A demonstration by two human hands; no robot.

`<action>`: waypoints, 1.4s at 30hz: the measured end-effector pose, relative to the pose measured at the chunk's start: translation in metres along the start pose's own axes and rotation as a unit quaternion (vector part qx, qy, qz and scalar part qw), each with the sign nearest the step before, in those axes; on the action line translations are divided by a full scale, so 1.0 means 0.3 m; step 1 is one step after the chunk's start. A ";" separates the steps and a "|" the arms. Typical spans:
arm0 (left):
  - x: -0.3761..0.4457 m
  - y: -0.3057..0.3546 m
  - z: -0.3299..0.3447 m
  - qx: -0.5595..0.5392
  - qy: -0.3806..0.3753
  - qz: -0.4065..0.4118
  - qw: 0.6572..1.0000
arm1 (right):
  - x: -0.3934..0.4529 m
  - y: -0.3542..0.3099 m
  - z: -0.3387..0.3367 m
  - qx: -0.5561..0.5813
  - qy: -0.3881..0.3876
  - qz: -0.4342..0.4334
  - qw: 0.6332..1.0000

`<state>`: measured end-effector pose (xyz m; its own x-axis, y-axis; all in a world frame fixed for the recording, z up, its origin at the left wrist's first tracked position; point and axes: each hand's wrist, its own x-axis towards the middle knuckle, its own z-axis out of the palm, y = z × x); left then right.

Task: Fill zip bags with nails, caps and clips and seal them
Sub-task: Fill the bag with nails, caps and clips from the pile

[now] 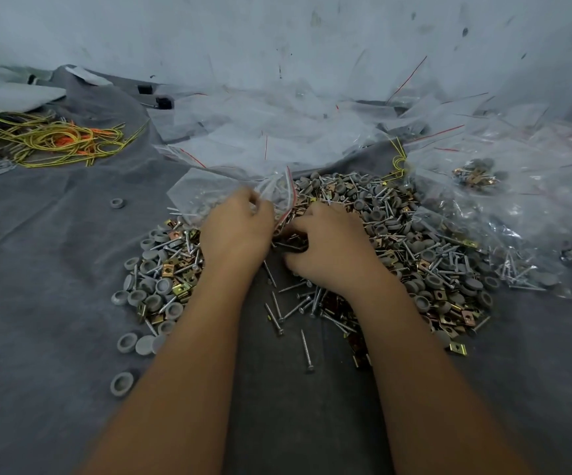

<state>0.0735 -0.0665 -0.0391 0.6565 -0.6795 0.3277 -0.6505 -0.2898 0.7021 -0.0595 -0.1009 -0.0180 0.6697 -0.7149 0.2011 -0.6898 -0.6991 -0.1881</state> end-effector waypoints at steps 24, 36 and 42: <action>0.001 -0.007 0.007 -0.051 0.022 -0.014 0.998 | 0.010 -0.020 0.019 0.174 0.097 -0.005 0.980; -0.017 0.004 -0.006 -0.038 0.016 0.045 0.998 | 0.015 -0.001 -0.001 0.351 0.205 0.085 0.910; -0.030 0.015 -0.007 -0.095 0.014 0.107 0.990 | 0.016 0.001 -0.010 0.403 0.238 0.062 0.881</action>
<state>0.0655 -0.0604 -0.0377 0.5237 -0.6922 0.4965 -0.6932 -0.0075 0.7207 -0.0573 -0.1045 -0.0142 0.2789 -0.8345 0.4753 -0.2011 -0.5347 -0.8208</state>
